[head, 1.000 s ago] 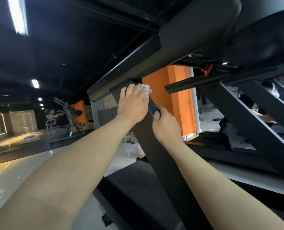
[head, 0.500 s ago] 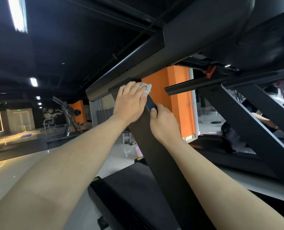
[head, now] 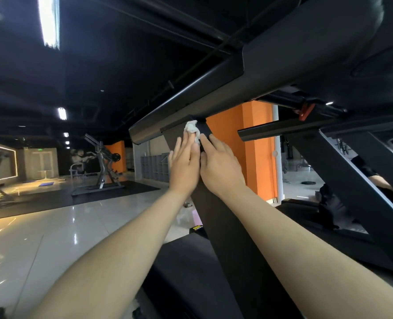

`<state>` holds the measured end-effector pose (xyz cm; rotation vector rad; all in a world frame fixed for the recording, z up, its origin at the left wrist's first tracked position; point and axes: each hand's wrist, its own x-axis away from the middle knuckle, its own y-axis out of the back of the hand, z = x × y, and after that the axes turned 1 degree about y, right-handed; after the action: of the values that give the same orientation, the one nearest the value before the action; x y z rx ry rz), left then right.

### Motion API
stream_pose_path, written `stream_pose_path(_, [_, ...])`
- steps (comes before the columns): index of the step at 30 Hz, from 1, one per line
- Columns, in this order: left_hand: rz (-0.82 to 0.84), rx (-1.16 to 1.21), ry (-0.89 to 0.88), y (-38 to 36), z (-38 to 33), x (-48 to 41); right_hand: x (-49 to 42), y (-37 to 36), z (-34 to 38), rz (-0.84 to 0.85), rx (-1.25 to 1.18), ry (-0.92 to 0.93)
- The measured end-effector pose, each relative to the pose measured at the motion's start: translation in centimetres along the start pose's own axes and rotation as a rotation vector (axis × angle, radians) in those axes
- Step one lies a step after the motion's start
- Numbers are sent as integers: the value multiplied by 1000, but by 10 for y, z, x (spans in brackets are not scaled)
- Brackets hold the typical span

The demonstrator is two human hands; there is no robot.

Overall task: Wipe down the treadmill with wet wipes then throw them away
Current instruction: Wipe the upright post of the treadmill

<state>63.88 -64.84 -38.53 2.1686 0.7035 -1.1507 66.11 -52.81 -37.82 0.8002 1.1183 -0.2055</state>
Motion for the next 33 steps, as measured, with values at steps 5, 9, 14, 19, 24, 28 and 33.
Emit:
stream_pose_path(5, [-63, 112, 93, -3, 11, -28, -23, -4, 6, -8, 73, 23])
stream_pose_path(9, [-148, 167, 337, -9, 23, -31, -22, -10, 8, -7, 151, 7])
stream_pose_path(14, [-211, 364, 325, -5, 2, -31, -22, -9, 9, 3, 119, -7])
stream_pose_path(19, [-256, 336, 207, -12, 0, -30, -23, -10, 9, -15, 166, -5])
stream_pose_path(24, [-306, 414, 379, -17, 18, -37, -27, -13, 15, -2, 202, -46])
stream_pose_path(28, [-295, 488, 549, -19, 31, -33, -20, -15, 16, -5, 273, -24])
stream_pose_path(33, [-217, 544, 461, -20, 19, -23, -18, -15, 16, -22, 283, -23])
